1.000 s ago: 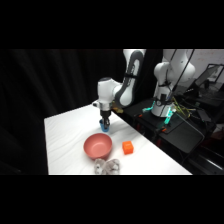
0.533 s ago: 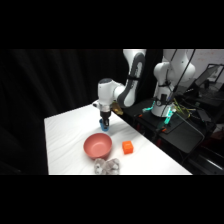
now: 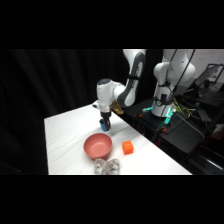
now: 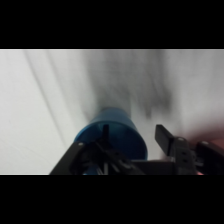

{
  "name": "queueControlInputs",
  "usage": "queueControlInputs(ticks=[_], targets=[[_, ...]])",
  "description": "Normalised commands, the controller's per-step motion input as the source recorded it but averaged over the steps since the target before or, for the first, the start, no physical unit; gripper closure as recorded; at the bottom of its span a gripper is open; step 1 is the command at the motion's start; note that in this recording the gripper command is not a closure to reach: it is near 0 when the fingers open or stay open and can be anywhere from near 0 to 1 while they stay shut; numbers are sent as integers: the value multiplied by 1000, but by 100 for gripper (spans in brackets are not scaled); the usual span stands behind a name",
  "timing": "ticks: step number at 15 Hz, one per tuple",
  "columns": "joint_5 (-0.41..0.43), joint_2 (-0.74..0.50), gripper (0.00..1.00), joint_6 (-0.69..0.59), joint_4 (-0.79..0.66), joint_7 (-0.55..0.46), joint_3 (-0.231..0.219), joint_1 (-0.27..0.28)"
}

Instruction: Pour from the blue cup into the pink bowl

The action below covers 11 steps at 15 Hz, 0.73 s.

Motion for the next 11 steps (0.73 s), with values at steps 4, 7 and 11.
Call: queueControlInputs(ticks=[4, 7, 11], targets=[[-123, -505, 0, -501, 39, -52, 42, -129], [-152, -603, 0, -470, 22, 42, 56, -138], [-94, -730, 0, -408, -71, 24, 128, -165]])
